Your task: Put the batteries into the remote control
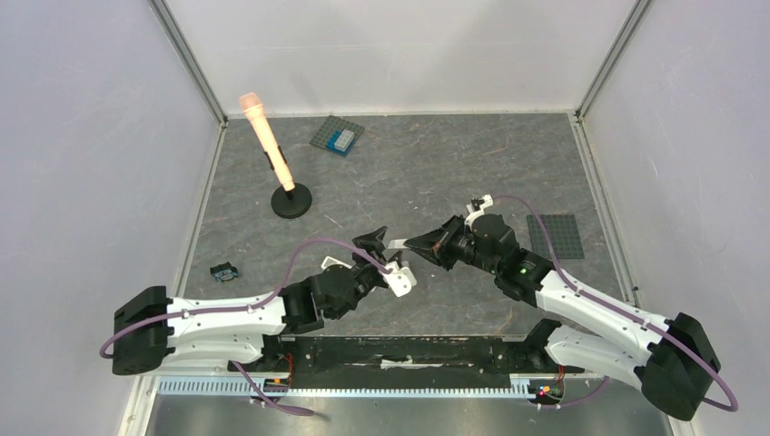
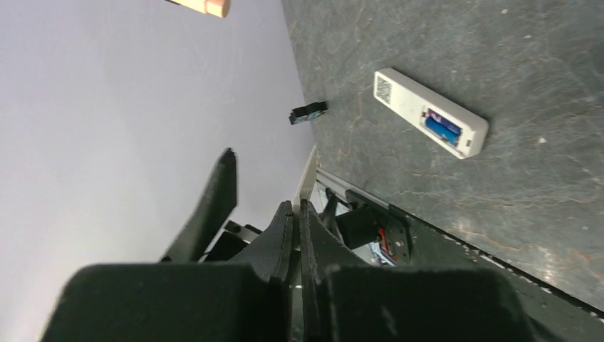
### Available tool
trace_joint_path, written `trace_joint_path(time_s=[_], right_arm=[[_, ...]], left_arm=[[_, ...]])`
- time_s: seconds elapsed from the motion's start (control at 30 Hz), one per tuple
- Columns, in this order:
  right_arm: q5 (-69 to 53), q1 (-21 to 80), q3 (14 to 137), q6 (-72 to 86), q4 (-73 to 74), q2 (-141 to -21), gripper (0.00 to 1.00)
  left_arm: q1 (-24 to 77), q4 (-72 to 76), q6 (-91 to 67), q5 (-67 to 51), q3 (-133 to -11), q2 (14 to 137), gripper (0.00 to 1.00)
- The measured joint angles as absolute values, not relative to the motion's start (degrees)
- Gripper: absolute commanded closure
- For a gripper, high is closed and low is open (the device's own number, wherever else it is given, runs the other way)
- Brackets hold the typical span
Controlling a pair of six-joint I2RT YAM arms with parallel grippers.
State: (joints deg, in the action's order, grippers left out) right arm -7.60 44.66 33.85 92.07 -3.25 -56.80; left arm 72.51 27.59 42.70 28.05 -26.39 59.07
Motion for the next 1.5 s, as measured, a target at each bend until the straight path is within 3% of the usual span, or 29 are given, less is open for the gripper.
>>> trace_joint_path(time_s=[0.17, 0.33, 0.43, 0.53, 0.67, 0.77, 1.13, 1.5], right_arm=[[-6.59, 44.66, 30.98, 89.34, -2.72, -55.11, 1.00], [-5.52, 44.66, 27.07, 80.95, -3.33, -52.25, 1.00], [-5.74, 45.19, 23.59, 76.53, -7.29, -52.18, 1.00], [-4.82, 49.08, 18.83, 73.69, -12.80, -52.95, 1.00], [-3.42, 56.84, 16.36, 71.99, -21.56, -58.89, 1.00], [-2.17, 59.40, 15.46, 71.75, -29.47, -64.31, 1.00], [3.97, 63.16, 19.11, 76.79, -50.85, -84.27, 1.00], [7.92, 63.16, 24.27, 83.05, -55.66, -94.00, 1.00]], left_arm=[[72.51, 20.38, 29.10, 29.85, -26.24, 53.21, 0.24], [72.49, 2.85, 5.45, 36.42, -28.91, 46.30, 0.23], [72.49, -6.79, -7.46, 39.11, -31.53, 45.36, 0.12], [71.66, -14.61, -19.88, 40.12, -32.80, 45.30, 0.12], [64.55, -23.14, -33.76, 35.09, -33.08, 45.93, 0.16], [53.89, -26.26, -40.71, 26.55, -32.80, 46.04, 0.17], [30.15, -26.87, -48.71, 0.73, -28.21, 48.05, 0.24], [19.16, -28.05, -46.30, -7.88, -27.94, 50.92, 0.26]])
